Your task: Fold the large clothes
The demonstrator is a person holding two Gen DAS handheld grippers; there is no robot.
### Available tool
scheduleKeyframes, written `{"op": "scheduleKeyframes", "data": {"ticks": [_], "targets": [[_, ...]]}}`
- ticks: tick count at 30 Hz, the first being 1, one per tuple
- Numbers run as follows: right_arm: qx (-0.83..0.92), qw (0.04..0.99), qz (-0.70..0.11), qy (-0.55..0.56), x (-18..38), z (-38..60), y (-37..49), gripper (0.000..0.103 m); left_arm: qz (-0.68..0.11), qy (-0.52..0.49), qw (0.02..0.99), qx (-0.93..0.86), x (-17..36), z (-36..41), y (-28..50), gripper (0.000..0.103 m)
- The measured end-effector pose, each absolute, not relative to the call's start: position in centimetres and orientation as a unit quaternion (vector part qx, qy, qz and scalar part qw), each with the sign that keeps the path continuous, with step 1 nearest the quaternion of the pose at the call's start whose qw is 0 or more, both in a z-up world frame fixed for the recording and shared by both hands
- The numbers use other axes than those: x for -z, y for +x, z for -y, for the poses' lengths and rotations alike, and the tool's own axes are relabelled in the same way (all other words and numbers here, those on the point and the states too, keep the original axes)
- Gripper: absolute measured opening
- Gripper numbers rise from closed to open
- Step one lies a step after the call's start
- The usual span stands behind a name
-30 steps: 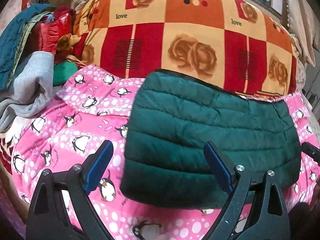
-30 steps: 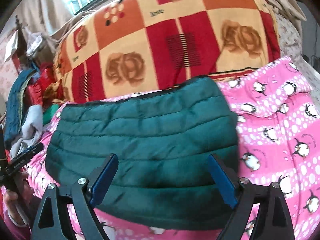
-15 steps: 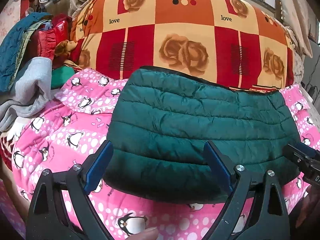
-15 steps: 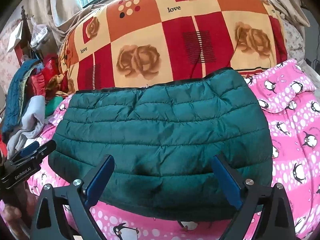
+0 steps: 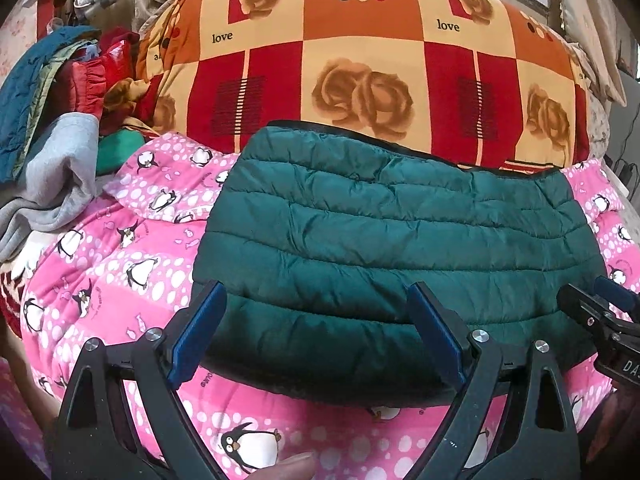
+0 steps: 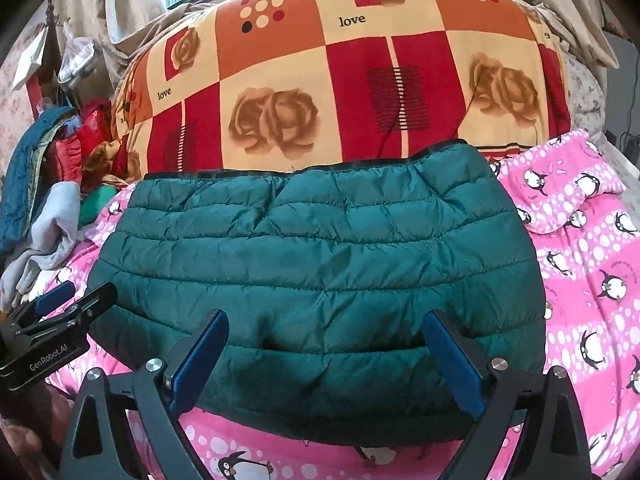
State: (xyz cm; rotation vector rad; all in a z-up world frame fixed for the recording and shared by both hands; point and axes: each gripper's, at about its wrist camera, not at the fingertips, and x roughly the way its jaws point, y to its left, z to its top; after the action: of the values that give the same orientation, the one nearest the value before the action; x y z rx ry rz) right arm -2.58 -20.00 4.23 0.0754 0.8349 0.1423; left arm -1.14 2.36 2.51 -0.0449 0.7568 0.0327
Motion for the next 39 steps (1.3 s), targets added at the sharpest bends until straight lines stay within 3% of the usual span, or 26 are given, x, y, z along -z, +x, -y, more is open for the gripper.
{"op": "scheduleKeyframes", "data": {"ticks": [39], "targets": [[-0.054, 0.906, -0.42, 0.025, -3.0, 19.9, -1.7, 0.097, -0.379, -0.016, 0.925, -0.013, -1.4, -1.7, -0.6, 0.092]]}}
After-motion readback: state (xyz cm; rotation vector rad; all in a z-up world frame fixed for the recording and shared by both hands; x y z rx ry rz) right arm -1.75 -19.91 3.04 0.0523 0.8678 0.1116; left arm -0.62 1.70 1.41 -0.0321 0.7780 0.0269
